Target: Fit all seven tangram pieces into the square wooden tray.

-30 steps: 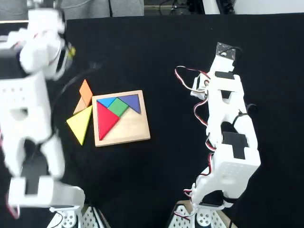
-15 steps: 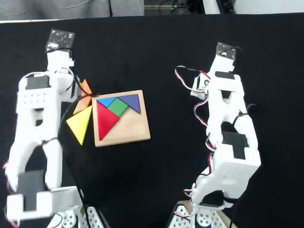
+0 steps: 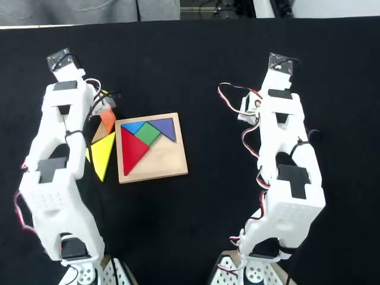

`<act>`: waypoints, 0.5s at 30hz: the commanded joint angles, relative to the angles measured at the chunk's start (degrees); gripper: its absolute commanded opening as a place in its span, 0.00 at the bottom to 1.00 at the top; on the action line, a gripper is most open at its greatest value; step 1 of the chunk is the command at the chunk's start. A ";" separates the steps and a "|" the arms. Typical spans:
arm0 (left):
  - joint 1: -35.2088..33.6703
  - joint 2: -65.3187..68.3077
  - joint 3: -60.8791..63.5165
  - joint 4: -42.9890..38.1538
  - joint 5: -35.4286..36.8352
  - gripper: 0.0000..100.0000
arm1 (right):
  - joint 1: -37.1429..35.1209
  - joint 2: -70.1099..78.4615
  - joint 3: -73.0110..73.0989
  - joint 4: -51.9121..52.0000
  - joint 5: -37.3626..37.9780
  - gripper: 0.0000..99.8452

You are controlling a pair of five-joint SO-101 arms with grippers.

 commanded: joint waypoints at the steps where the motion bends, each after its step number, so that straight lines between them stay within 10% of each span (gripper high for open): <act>1: -0.40 5.01 -8.92 -0.18 3.60 0.27 | -0.62 -2.95 -3.65 -0.53 0.62 0.01; 15: 0.92 10.20 -15.96 6.15 3.25 0.22 | -0.62 -2.95 -3.65 -0.44 0.62 0.01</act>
